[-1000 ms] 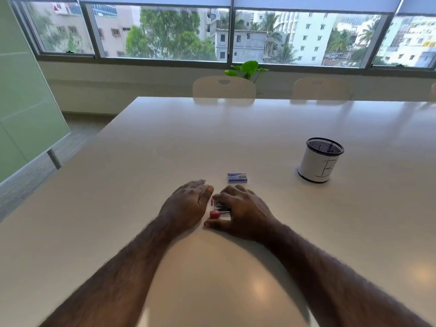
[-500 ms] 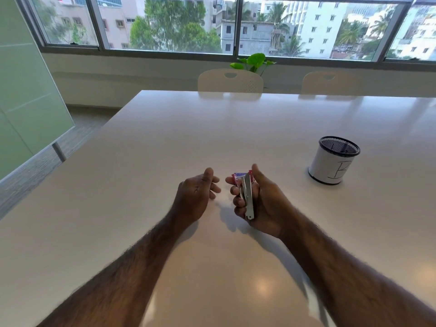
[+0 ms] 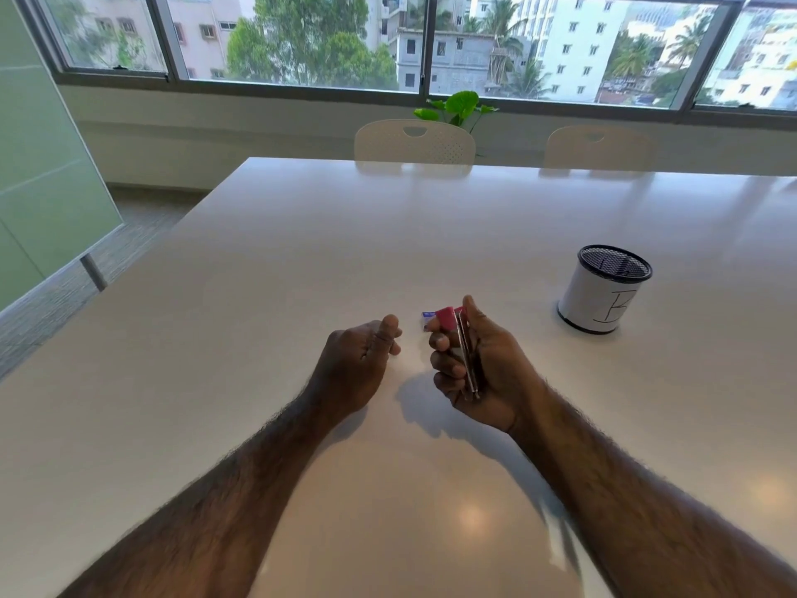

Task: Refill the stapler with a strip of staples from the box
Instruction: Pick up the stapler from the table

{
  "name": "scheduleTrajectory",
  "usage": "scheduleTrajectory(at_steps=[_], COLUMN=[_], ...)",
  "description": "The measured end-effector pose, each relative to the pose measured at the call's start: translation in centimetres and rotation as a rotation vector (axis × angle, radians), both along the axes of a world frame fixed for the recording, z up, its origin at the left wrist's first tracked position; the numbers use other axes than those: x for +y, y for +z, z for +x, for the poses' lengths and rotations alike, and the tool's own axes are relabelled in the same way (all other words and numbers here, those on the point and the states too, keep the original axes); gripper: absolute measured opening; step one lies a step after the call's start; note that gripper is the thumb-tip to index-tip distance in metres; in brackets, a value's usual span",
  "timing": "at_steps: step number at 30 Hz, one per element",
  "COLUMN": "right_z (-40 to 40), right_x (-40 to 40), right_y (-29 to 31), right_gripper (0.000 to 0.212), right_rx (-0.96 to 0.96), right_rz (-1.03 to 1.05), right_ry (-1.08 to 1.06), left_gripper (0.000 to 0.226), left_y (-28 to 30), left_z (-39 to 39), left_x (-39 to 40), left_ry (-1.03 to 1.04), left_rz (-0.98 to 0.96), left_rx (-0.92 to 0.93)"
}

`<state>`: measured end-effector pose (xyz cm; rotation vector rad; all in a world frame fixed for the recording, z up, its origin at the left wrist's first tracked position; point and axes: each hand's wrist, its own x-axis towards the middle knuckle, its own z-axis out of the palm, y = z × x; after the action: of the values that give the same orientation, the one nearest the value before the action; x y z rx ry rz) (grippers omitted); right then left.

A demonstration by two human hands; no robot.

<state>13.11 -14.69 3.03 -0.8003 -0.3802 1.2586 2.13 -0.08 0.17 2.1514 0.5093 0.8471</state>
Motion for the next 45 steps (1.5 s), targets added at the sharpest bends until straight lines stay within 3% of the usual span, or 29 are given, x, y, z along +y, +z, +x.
scheduleTrajectory(at_steps=[8,13,29,45], right_z=[-0.24,-0.04,-0.37,-0.45], right_x=[0.16,0.08,0.09,-0.31], right_y=[-0.25,-0.25,-0.35,-0.33], right_gripper=[0.073,0.059,0.06,0.061], right_rx=[0.043,0.019,-0.068,-0.164], right_rz=[0.026,0.078,0.1,0.163], right_ry=[0.107,0.091,0.013,0.096], left_gripper=[0.057,0.054,0.055,0.057], left_y=[0.1,-0.13,-0.12,-0.02], left_z=[-0.12,0.05,-0.01,-0.08], left_x=[0.09,0.14,0.06,0.07], left_ry=[-0.047,-0.017,-0.015,-0.033], left_rz=[0.016,0.026,0.024,0.025], left_rx=[0.018,-0.005,-0.006,-0.001])
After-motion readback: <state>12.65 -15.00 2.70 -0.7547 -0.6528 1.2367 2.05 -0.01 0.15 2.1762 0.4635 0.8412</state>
